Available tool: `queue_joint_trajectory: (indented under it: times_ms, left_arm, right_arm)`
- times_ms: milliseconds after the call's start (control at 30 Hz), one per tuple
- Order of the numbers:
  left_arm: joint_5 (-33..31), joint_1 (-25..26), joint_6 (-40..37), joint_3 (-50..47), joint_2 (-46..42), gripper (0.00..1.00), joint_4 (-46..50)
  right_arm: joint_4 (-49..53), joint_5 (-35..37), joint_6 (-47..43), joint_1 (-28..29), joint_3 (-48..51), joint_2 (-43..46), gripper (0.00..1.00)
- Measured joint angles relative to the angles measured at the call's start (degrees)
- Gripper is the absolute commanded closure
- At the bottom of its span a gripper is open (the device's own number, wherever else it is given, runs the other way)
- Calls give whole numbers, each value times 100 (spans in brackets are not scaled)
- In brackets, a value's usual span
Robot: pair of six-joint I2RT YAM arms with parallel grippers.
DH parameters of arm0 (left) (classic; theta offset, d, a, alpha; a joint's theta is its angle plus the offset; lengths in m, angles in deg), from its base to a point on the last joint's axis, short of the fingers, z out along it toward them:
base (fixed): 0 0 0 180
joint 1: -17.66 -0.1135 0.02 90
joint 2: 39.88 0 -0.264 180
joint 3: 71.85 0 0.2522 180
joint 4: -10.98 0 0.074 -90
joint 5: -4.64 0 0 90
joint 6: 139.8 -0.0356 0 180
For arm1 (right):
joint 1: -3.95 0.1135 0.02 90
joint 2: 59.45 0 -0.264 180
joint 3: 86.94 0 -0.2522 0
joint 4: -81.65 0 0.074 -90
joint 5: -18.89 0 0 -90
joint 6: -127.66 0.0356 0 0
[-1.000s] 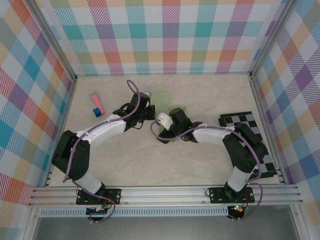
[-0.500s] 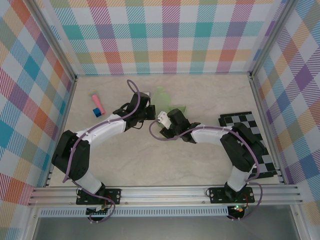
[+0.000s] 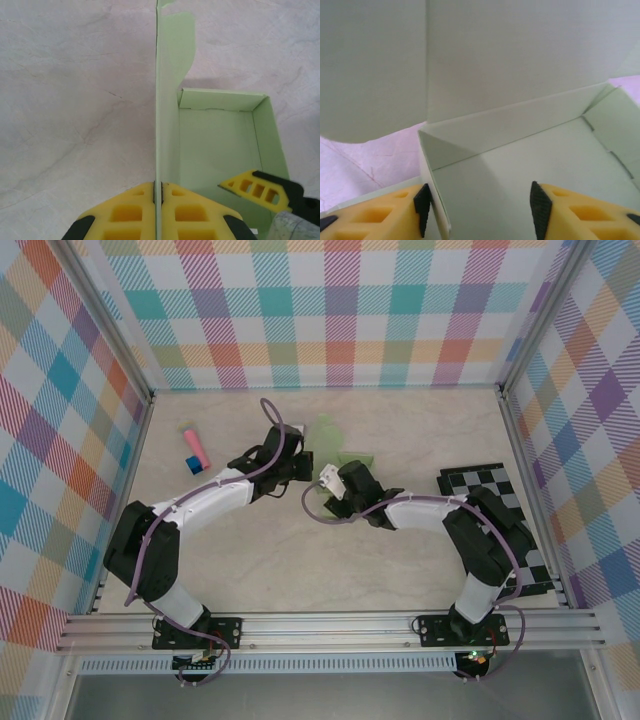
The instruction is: Fold the paper box
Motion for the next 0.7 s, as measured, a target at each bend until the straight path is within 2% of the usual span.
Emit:
queue_joint_trajectory:
  times_ms: [700]
  left_arm:
    - [-31, 61, -166, 116, 31, 100, 127]
  right_arm:
    - [306, 573, 304, -149, -393, -101, 29]
